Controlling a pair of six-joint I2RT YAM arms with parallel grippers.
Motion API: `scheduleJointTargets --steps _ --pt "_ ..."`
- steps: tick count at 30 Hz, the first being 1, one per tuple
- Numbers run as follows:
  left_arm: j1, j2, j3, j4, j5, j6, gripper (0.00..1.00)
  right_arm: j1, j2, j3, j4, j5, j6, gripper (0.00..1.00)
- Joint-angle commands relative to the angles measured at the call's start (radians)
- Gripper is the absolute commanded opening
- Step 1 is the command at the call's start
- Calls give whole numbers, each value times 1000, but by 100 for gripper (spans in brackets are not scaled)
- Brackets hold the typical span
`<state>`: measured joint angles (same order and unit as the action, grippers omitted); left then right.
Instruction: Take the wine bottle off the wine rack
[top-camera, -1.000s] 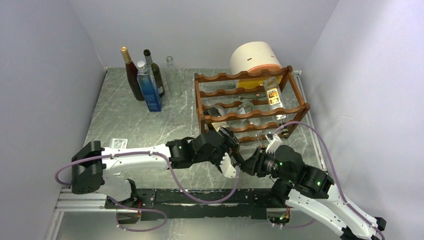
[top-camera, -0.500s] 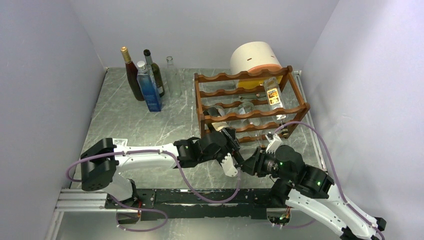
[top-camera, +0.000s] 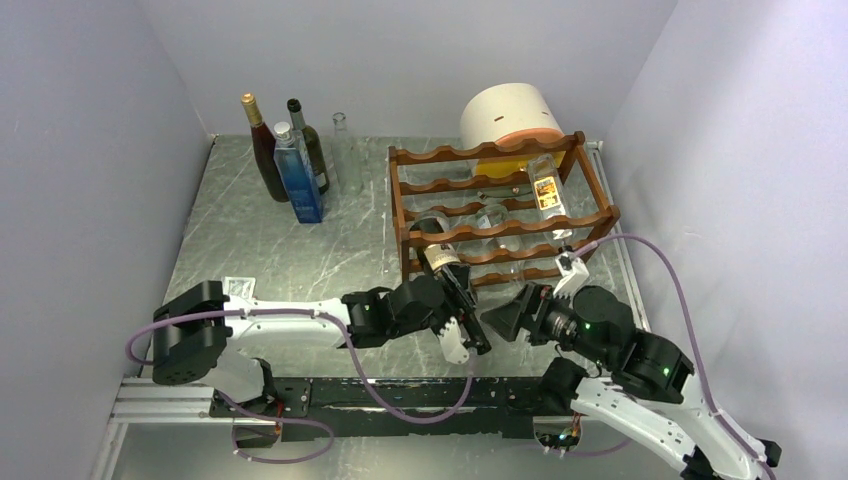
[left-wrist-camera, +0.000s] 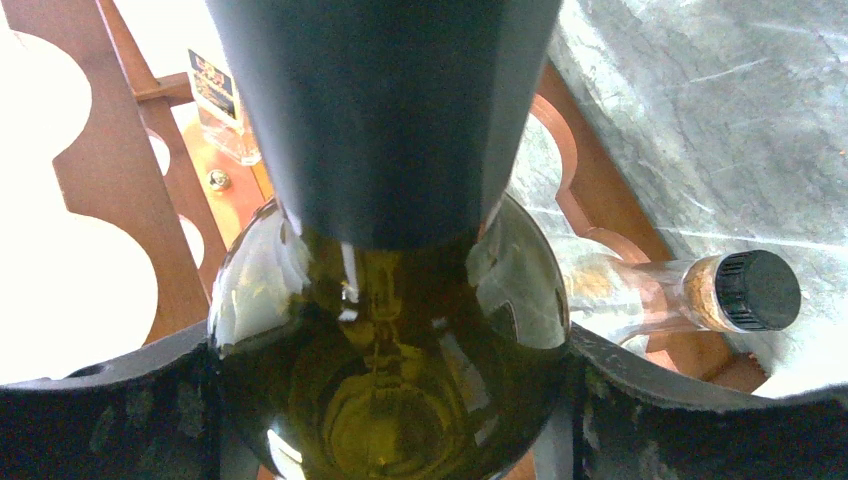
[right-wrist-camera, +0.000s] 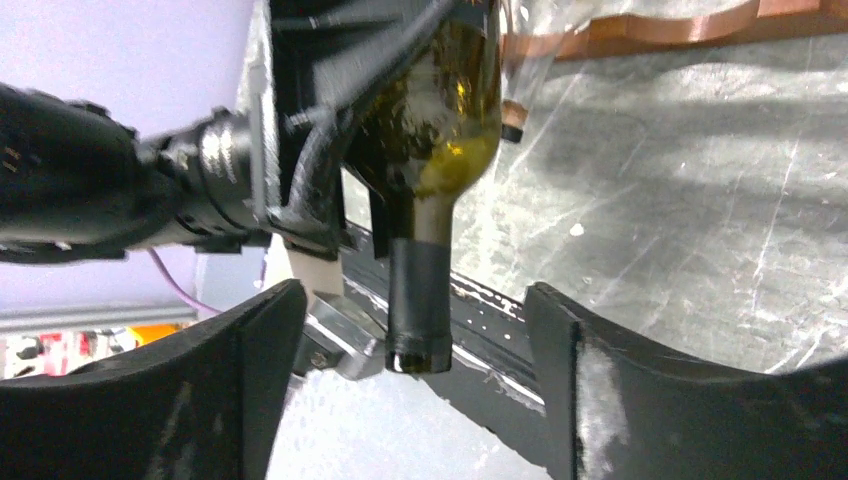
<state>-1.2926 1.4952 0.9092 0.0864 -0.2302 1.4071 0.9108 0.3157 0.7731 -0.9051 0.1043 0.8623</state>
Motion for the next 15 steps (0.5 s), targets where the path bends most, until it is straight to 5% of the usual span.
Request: scheduleJointTargets --steps 1,9,15 --pt "-40 -53 -57 54 -57 -35 29 -1 63 53 31 80 -40 92" --pt "-166 -109 -116 107 -142 -97 10 0 227 80 128 77 -95 92" --pt "-271 -172 -154 142 -221 -158 7 0 210 50 169 74 -66 92"
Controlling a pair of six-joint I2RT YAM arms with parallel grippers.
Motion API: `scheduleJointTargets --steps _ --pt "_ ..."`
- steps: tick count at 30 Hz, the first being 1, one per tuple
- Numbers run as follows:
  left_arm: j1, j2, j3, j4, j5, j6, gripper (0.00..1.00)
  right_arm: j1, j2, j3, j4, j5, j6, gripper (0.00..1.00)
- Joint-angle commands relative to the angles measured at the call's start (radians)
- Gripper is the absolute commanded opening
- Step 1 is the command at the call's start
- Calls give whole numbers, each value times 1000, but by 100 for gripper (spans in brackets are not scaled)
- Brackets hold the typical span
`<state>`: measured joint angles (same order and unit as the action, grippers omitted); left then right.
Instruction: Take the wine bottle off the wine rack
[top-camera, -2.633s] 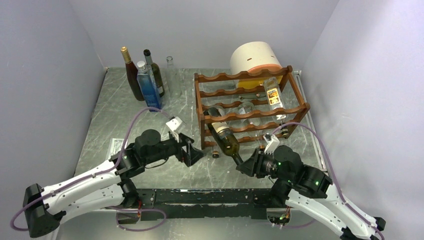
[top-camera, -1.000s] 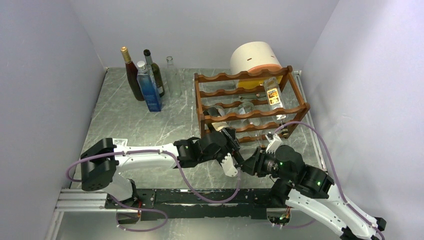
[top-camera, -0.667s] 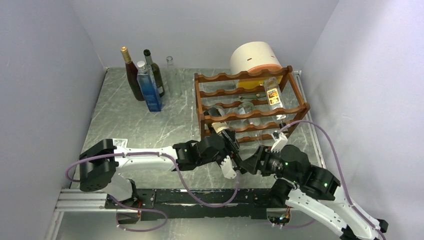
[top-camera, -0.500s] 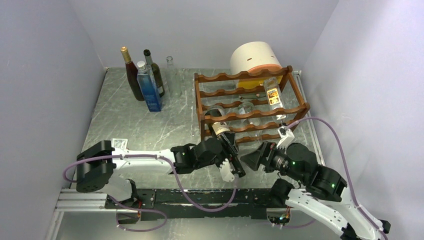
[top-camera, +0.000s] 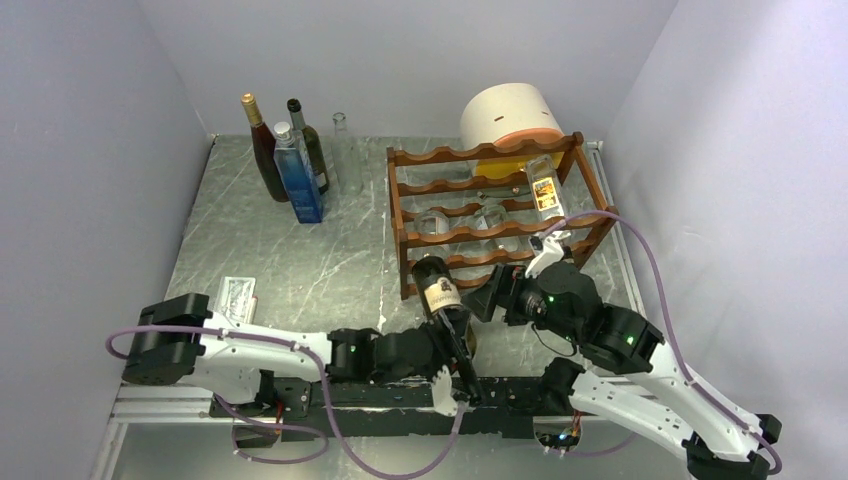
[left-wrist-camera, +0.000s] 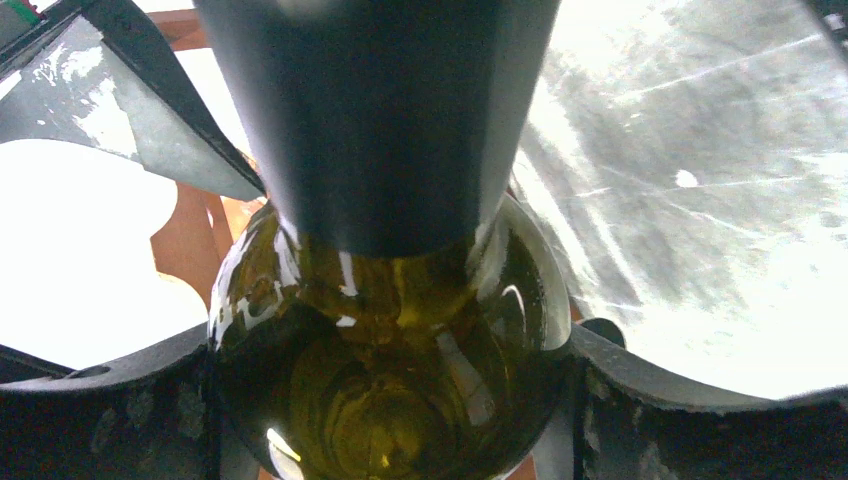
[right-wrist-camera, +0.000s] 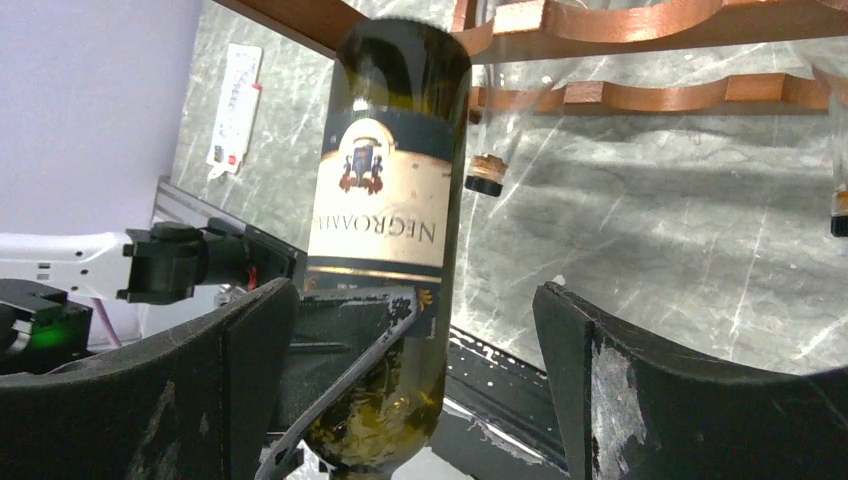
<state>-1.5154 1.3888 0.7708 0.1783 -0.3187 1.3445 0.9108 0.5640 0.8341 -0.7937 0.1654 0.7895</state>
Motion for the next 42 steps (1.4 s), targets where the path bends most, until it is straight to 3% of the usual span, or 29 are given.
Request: scheduleJointTargets --steps 1,4,8,10,19,26,31,36,39,42 --pt "-67 -71 -12 46 -147 -112 7 -1 -53 -13 65 16 12 92" --pt "-122 -70 31 28 -200 -196 7 -1 -89 -14 75 37 23 92" --pt "-137 -26 217 -157 -238 -605 7 0 -92 -8 63 65 25 92" --pt "-139 -32 227 -166 -233 -753 7 0 -84 -6 60 66 26 92" --pt "-140 -211 53 -131 -190 -1256 7 -1 -57 -20 77 63 7 92" --pt "-138 -431 -116 -137 -392 -1527 7 0 -74 -46 97 80 19 92" --pt "-110 -657 -190 -294 -624 -1771 7 -1 -109 -65 84 106 37 92" --pt "51 -827 -182 -411 -652 -1742 7 0 -109 -66 75 115 40 91" --pt "177 -876 -178 -312 -553 -1544 7 -1 -103 -67 66 120 45 91" --pt "311 -790 -134 -273 -428 -1430 7 0 -103 -87 70 120 56 91"
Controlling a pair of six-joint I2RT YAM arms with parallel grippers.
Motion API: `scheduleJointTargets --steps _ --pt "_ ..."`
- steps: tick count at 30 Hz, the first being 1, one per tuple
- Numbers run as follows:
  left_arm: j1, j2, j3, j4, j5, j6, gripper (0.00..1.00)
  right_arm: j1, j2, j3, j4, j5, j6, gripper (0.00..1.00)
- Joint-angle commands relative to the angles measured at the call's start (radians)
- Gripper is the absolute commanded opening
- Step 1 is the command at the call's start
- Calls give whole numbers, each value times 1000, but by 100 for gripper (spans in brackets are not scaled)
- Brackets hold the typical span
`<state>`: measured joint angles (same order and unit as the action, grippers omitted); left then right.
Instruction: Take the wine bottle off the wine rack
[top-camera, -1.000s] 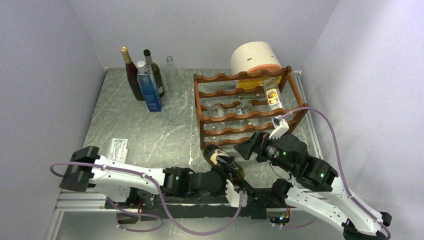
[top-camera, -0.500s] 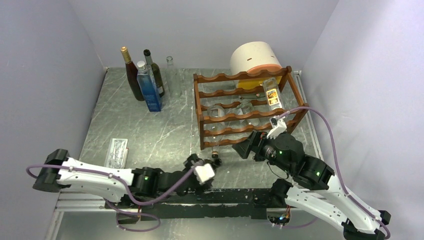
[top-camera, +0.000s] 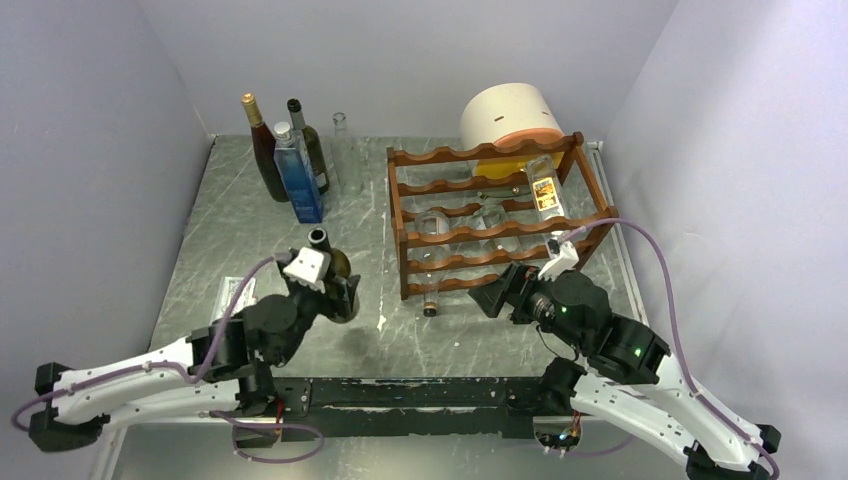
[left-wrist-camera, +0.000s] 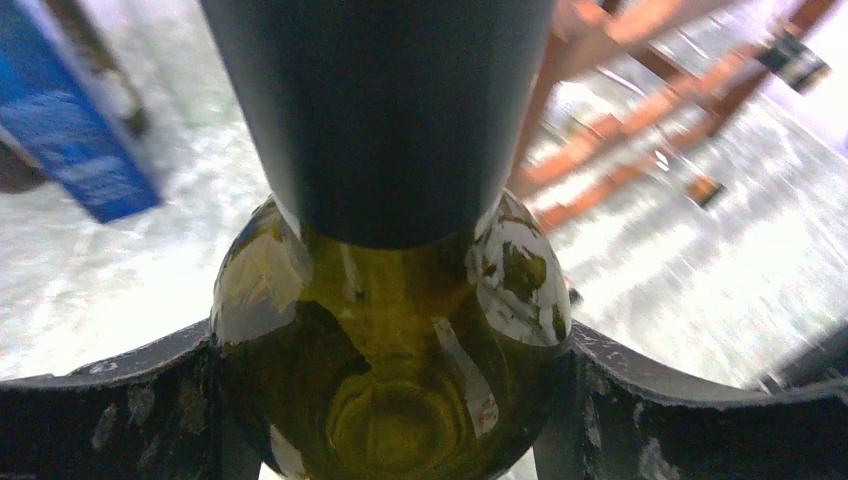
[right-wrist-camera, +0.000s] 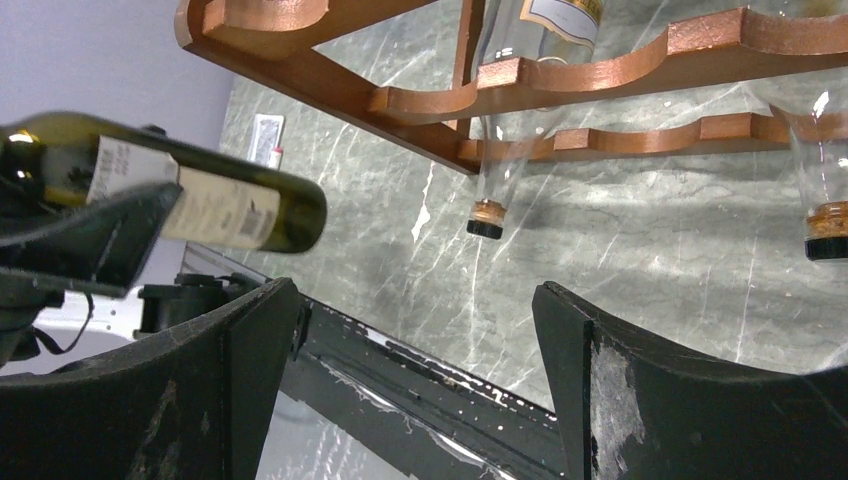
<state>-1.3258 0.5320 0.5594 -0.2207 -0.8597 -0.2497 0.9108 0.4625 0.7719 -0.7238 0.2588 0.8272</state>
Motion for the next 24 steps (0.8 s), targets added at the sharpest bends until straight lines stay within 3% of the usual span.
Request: scheduleJointTargets --steps 1,4,8,13,24 --pt "169 118 104 113 150 174 7 -1 -2 -29 6 21 21 91" --pt "335 270 174 108 261 214 7 -2 0 -30 14 7 28 91" --pt "553 389 178 288 394 228 7 -1 2 -13 -16 18 35 91" --pt "833 521 224 471 722 86 7 0 -22 2 -41 37 50 91" --pt "895 850 325 880 753 207 7 0 -19 -16 -35 38 55 91"
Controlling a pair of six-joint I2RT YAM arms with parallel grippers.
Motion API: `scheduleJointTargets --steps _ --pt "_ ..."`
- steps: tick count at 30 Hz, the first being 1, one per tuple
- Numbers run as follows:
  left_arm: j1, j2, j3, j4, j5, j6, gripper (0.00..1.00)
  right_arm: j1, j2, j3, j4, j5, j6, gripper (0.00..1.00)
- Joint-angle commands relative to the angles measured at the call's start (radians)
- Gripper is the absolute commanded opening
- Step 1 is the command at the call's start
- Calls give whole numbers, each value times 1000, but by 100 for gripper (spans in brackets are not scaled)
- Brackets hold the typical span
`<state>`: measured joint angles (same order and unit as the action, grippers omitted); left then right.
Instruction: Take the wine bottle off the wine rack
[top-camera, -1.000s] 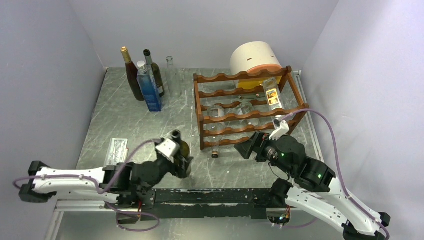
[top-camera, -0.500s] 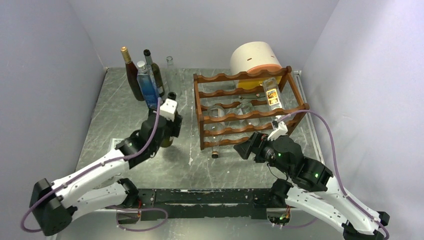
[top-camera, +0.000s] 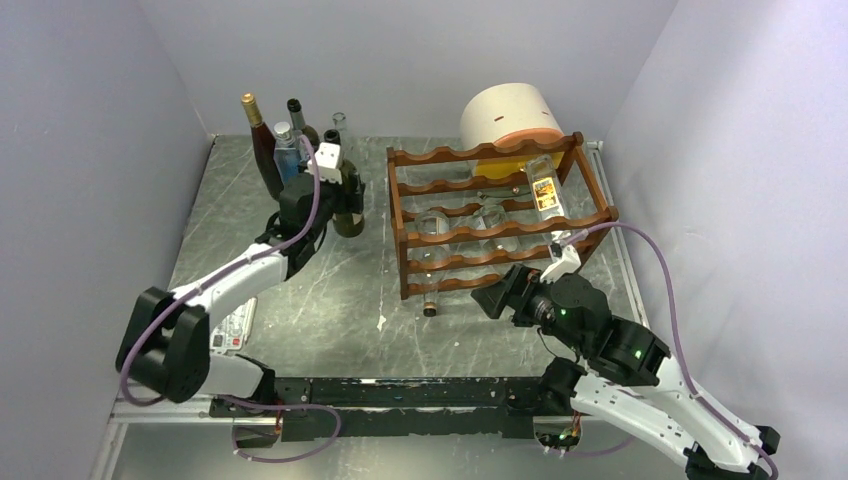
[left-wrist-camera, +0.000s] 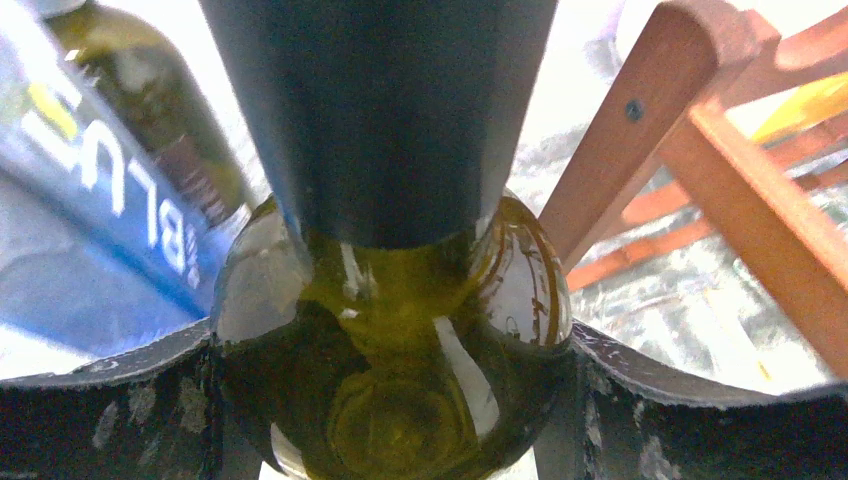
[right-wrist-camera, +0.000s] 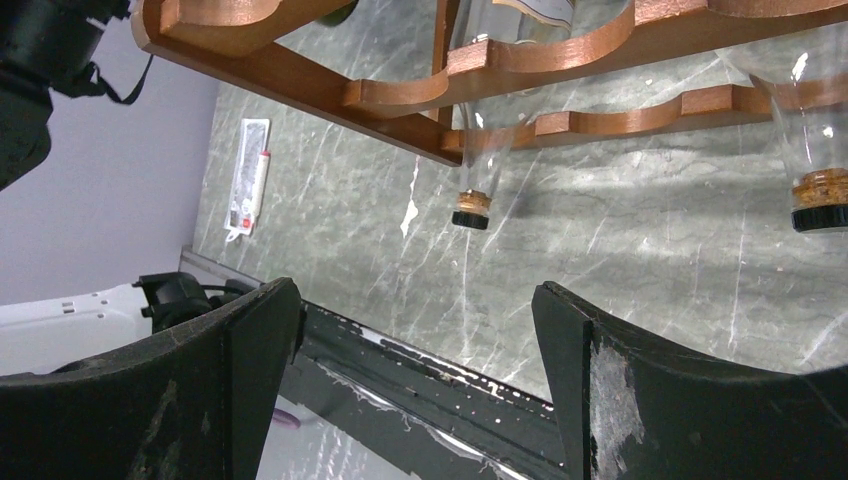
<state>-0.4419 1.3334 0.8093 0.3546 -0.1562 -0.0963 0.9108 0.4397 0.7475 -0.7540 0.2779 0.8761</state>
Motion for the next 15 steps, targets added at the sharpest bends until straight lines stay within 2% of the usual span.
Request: scheduleJointTargets --steps 1,12,15 --pt "13 80 82 326 36 63 7 -1 5 11 -9 20 4 91" --pt "86 271 76 550 127 46 7 0 -18 26 -62 56 13 91" --pt "96 299 70 564 119 49 7 0 -12 30 -69 59 13 91"
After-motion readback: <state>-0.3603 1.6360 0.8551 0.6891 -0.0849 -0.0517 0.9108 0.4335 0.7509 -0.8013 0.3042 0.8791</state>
